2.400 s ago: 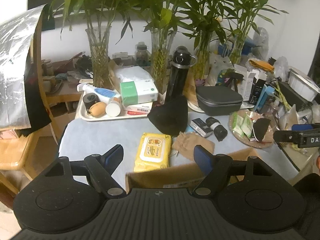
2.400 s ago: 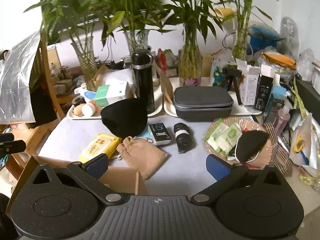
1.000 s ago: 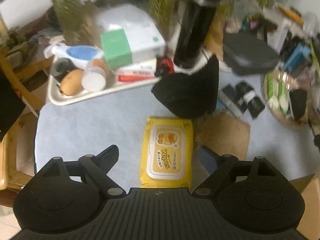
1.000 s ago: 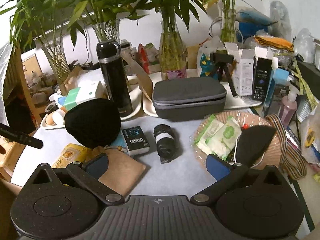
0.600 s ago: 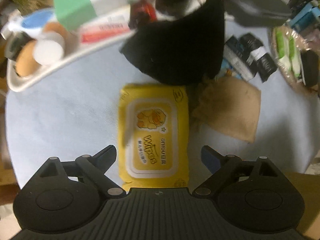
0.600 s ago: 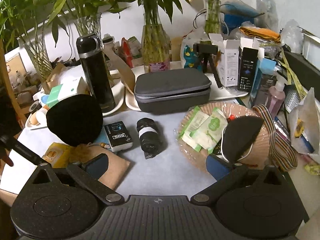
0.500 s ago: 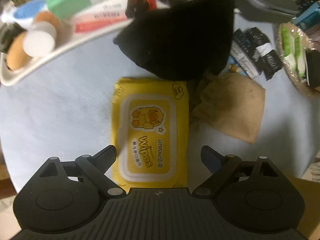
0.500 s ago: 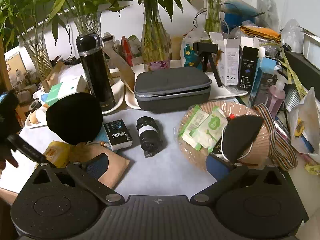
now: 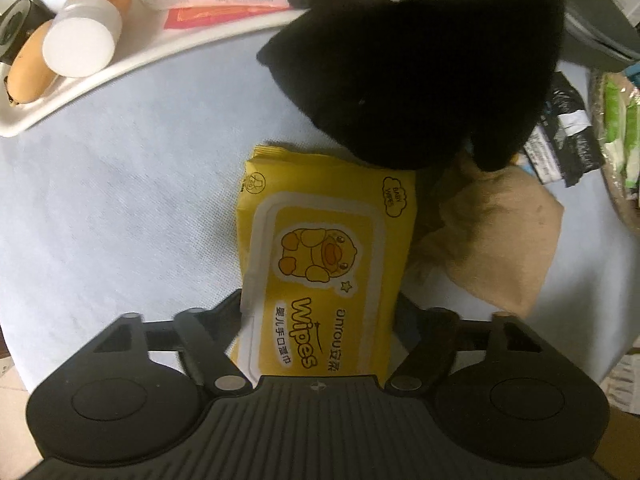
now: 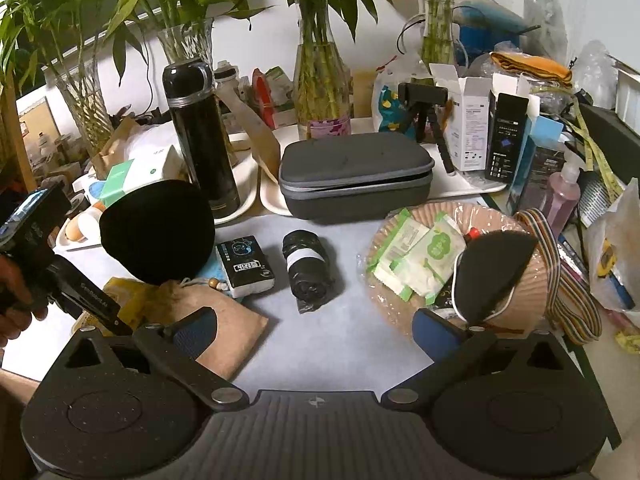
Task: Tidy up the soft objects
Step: 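Grasp the yellow Wipes pack with the left gripper and lift it, then grasp the black rolled bag with the right gripper while left holds the wipes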
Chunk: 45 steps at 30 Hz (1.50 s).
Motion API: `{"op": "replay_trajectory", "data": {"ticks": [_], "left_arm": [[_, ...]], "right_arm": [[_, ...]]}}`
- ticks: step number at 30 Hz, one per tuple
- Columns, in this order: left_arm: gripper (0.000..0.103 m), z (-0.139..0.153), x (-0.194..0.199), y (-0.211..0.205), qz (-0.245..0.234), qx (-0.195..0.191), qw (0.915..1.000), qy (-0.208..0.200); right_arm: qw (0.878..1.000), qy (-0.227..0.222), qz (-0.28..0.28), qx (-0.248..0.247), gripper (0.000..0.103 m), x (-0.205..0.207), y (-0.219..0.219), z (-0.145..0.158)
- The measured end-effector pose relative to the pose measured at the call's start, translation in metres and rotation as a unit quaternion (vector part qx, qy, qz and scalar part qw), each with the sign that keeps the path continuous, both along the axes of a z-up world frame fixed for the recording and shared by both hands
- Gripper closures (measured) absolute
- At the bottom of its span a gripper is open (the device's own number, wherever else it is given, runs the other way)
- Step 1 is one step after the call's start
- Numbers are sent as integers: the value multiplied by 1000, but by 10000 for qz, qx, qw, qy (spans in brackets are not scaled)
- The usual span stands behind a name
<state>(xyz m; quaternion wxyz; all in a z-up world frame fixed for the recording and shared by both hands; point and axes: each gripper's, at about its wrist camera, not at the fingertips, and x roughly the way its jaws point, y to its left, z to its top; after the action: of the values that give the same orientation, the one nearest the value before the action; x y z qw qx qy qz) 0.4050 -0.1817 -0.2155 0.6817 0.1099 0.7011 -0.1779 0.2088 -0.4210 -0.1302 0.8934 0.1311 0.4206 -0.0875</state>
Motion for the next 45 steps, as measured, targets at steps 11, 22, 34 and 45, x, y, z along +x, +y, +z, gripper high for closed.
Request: {"op": "replay_trajectory", "data": {"ticks": [11,22,34,45], "left_arm": [[40,28,-16,32,296,-302,9982,-416],[41,92,-35,54,396,-851,9861,-1370],[41,138,-68,87,502,-1497,9533,-2576],[41,164,-93,110,665,-2053,9299,-2978]], "right_arm": [[9999,-55,121,32,0,0,3,1],[9981,-2,589,157,0,7,4,-4],[9935,53,1135,104,23,63,7,-39],[9951,133,917,-329,47,107,-6,-83]]}}
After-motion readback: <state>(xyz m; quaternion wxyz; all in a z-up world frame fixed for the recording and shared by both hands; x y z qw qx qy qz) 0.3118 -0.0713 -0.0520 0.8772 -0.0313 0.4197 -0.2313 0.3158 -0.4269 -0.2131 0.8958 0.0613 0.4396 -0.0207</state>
